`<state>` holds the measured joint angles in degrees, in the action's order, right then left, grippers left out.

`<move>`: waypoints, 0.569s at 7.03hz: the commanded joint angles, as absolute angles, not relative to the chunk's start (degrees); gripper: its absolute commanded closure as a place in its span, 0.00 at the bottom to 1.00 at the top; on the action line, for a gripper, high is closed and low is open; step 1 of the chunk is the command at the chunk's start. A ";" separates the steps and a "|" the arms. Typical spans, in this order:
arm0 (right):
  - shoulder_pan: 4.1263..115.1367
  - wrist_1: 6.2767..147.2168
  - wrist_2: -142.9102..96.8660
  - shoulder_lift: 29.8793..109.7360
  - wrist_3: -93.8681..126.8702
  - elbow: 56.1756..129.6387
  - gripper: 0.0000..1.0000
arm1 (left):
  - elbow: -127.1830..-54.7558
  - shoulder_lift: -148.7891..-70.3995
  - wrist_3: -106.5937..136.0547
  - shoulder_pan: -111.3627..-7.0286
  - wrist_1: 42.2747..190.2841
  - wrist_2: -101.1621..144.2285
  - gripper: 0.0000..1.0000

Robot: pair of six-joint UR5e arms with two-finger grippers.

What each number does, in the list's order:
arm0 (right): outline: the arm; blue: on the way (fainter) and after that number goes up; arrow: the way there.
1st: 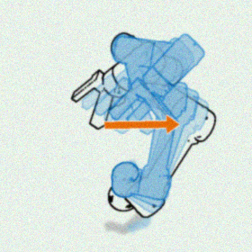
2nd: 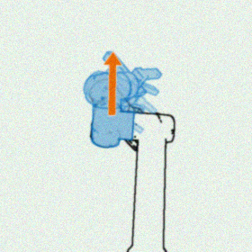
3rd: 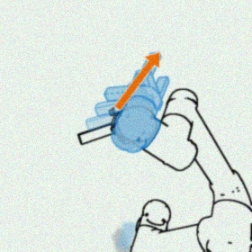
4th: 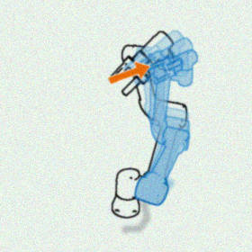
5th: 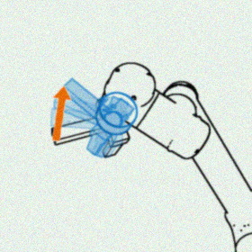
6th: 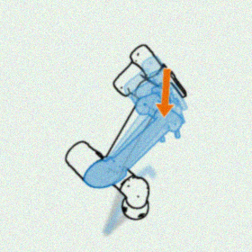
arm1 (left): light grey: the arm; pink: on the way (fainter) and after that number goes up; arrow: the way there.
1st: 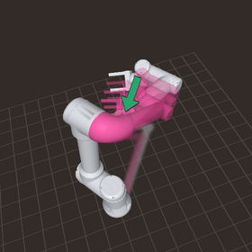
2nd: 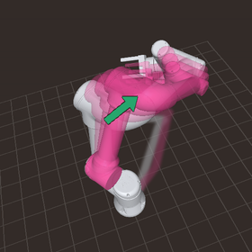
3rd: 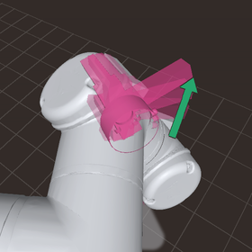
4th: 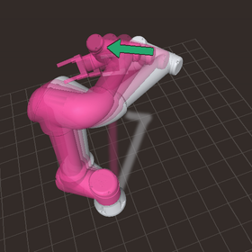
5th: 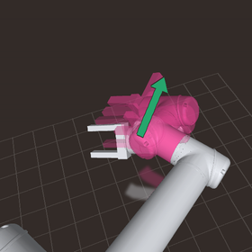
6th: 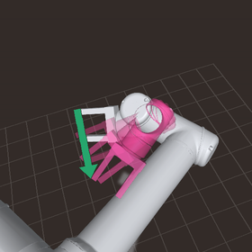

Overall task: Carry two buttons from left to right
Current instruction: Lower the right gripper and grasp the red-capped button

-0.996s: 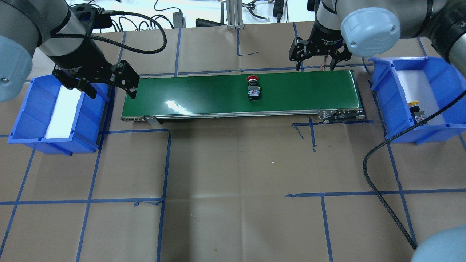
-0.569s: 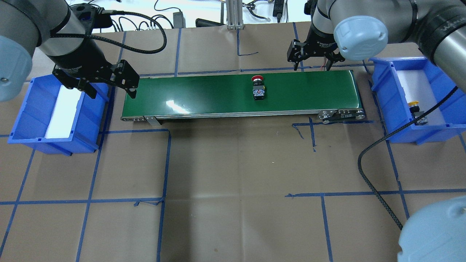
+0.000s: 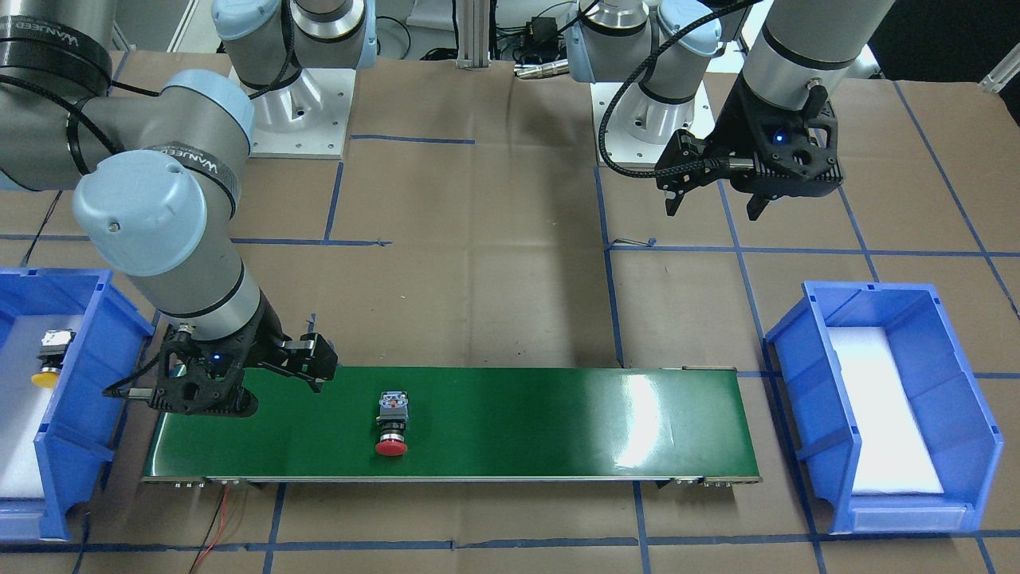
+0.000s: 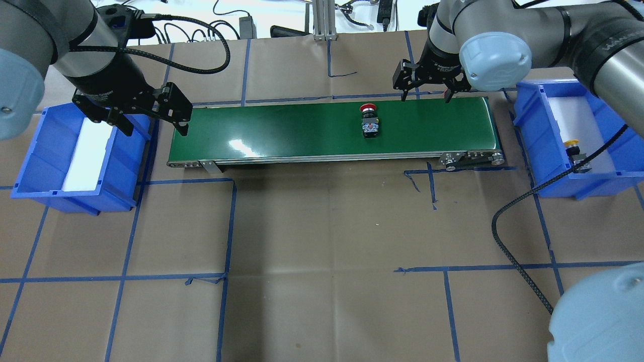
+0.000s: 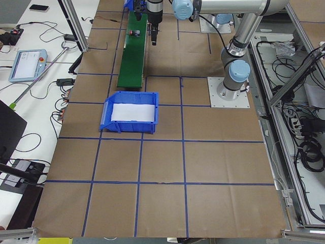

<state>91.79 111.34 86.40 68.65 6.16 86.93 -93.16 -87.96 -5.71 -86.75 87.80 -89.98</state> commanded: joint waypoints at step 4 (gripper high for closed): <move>91.67 118.12 83.23 65.22 6.15 87.98 0.01 | -93.25 -87.98 -5.71 -86.75 87.80 -89.91 0.00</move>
<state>91.67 117.10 83.23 65.94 6.21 87.92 -93.22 -87.97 -5.71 -86.75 87.80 -89.95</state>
